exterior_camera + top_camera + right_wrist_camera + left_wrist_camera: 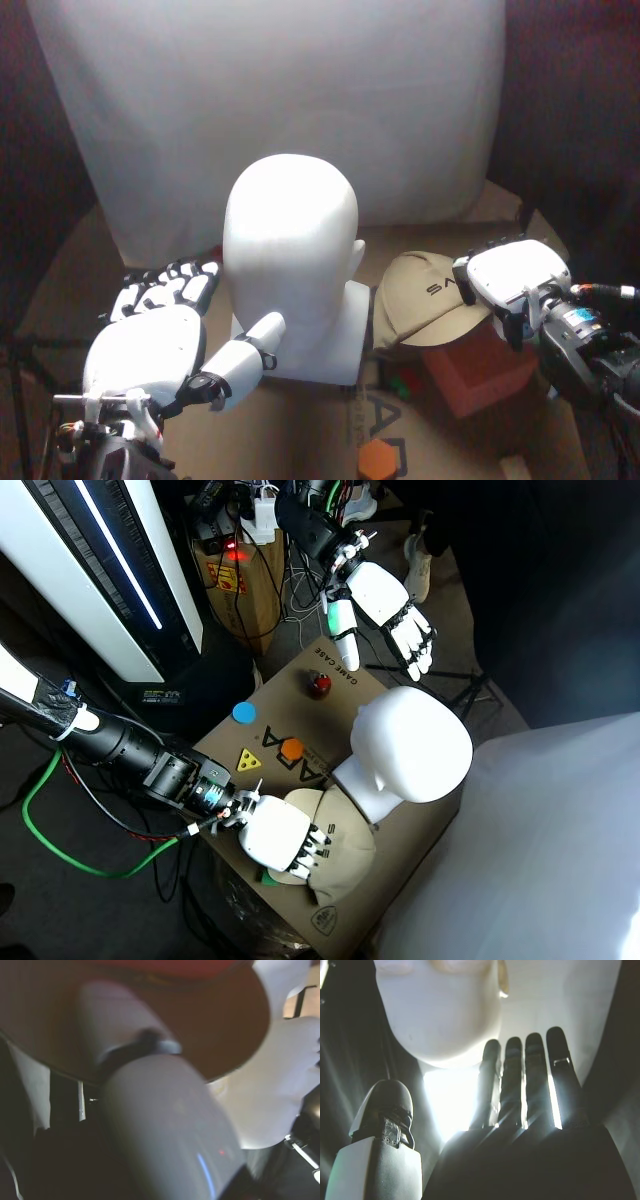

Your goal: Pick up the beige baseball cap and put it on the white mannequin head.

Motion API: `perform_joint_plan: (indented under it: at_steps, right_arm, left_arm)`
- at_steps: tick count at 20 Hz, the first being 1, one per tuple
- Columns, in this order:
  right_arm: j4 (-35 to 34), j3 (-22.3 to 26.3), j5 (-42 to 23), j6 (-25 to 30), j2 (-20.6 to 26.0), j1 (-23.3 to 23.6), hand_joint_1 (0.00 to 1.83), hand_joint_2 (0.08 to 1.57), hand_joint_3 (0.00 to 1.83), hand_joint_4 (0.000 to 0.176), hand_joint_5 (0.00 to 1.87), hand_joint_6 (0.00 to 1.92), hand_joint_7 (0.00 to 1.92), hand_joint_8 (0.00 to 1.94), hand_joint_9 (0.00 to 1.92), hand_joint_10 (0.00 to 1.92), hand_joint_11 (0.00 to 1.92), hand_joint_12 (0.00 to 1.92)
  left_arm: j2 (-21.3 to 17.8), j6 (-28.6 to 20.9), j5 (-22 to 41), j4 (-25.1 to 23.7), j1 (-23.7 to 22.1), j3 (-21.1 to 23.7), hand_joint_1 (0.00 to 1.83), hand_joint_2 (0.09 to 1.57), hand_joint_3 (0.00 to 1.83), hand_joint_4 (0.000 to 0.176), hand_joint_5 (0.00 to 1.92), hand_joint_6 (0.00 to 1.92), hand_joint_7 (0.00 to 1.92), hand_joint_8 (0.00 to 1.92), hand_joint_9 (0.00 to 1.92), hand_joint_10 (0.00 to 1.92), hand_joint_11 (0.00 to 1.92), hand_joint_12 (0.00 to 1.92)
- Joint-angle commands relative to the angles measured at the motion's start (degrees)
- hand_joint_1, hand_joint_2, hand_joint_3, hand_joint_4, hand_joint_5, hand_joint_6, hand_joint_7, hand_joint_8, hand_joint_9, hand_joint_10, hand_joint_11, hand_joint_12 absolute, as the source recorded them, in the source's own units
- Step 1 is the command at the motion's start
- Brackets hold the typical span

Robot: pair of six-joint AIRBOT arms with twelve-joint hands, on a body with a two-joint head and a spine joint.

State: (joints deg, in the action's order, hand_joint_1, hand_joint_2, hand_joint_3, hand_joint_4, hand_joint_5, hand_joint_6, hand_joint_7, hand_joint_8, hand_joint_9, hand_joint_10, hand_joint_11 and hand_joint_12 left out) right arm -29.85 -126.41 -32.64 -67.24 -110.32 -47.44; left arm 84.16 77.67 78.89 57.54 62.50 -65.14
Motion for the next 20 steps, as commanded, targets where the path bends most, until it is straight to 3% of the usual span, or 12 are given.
perform_joint_plan:
  at_steps: [1,5,8,9,10,11,12,13,16,17,18,20]
  right_arm:
    - [0.09,-0.39,-3.48,0.11,0.06,-0.25,1.47,1.2,0.0,0.0,0.68,1.37,0.93,0.96,0.67,1.37,0.66,1.74]
    - [0.13,-1.54,-5.33,1.05,-0.02,0.37,1.47,1.2,0.0,0.0,0.68,1.36,0.93,0.96,0.68,1.37,0.66,1.74]
    - [0.4,-2.2,-10.96,1.12,0.15,1.4,1.47,1.21,0.0,0.0,0.66,1.4,0.89,1.0,0.68,1.39,0.63,1.76]
    - [0.4,-2.26,-13.22,1.62,0.4,1.87,1.36,1.22,0.0,0.0,0.67,1.44,0.9,1.03,0.67,1.49,0.59,1.35]
    - [0.4,-2.27,-14.92,1.83,0.67,2.39,1.34,1.22,0.0,0.0,0.67,1.45,0.9,1.03,0.67,1.51,0.61,1.17]
    - [0.4,-2.29,-16.86,1.83,0.92,2.94,1.34,1.22,0.0,0.0,0.66,1.45,0.9,1.03,0.67,1.52,0.63,1.13]
    - [0.44,-2.31,-19.12,1.83,1.16,3.53,1.44,1.21,0.0,0.0,0.66,1.4,0.89,1.0,0.68,1.41,0.65,1.62]
    - [0.69,-2.31,-20.33,1.83,1.37,4.05,1.46,1.21,0.0,0.0,0.66,1.4,0.89,1.0,0.69,1.39,0.65,1.72]
    - [0.84,-2.29,-23.7,1.79,2.21,5.77,1.47,1.2,0.0,0.0,0.66,1.39,0.89,1.0,0.69,1.38,0.65,1.75]
    - [1.12,-2.29,-24.42,1.48,2.44,6.14,1.36,1.21,0.0,0.0,0.67,1.43,0.9,1.01,0.69,1.47,0.61,1.35]
    - [1.3,-2.29,-25.26,1.01,2.63,6.46,1.34,1.21,0.0,0.0,0.68,1.44,0.91,1.01,0.69,1.49,0.64,1.19]
    - [1.3,-2.27,-26.86,0.28,3.0,7.15,1.34,1.21,0.0,0.0,0.69,1.43,0.91,1.02,0.7,1.47,0.66,1.12]
  left_arm:
    - [0.02,-0.42,5.77,-3.43,-0.09,-0.08,0.0,1.15,0.0,0.0,0.24,0.0,0.21,0.0,0.21,0.0,0.0,0.72]
    - [0.01,-0.6,5.77,-3.41,-0.25,-0.22,0.0,1.15,0.0,0.0,0.23,0.0,0.21,0.0,0.21,0.0,0.0,0.72]
    - [0.01,-1.2,5.8,-3.5,-0.24,-0.22,0.0,1.15,0.0,0.0,0.23,0.0,0.21,0.0,0.21,0.0,0.0,0.71]
    - [0.0,-1.22,5.8,-3.58,-0.19,-0.18,0.0,1.15,0.0,0.0,0.23,0.0,0.21,0.0,0.21,0.0,0.0,0.7]
    - [0.0,-1.22,5.85,-3.65,-0.17,-0.15,0.0,1.15,0.0,0.0,0.23,0.0,0.21,0.0,0.21,0.0,0.0,0.69]
    - [0.0,-1.22,5.87,-3.68,-0.16,-0.1,0.0,1.15,0.0,0.0,0.23,0.0,0.21,0.0,0.2,0.0,0.0,0.69]
    - [0.01,-1.22,5.87,-3.68,-0.14,-0.03,0.0,1.15,0.0,0.0,0.23,0.0,0.21,0.0,0.2,0.0,0.0,0.69]
    - [0.01,-1.24,5.87,-3.68,-0.14,0.01,0.0,1.15,0.0,0.0,0.23,0.0,0.21,0.0,0.2,0.0,0.0,0.69]
    - [0.01,-1.44,6.03,-3.59,-0.16,-0.04,0.0,1.16,0.0,0.0,0.23,0.0,0.2,0.0,0.19,0.0,0.0,0.69]
    - [0.01,-1.47,6.03,-3.59,-0.21,-0.08,0.0,1.16,0.0,0.0,0.21,0.0,0.2,0.0,0.18,0.0,0.0,0.7]
    - [0.01,-1.55,6.03,-3.59,-0.24,-0.14,0.0,1.16,0.0,0.0,0.21,0.0,0.19,0.0,0.18,0.0,0.0,0.7]
    - [0.01,-1.58,6.03,-3.6,-0.29,-0.17,0.0,1.16,0.0,0.0,0.21,0.0,0.19,0.0,0.18,0.0,0.0,0.7]
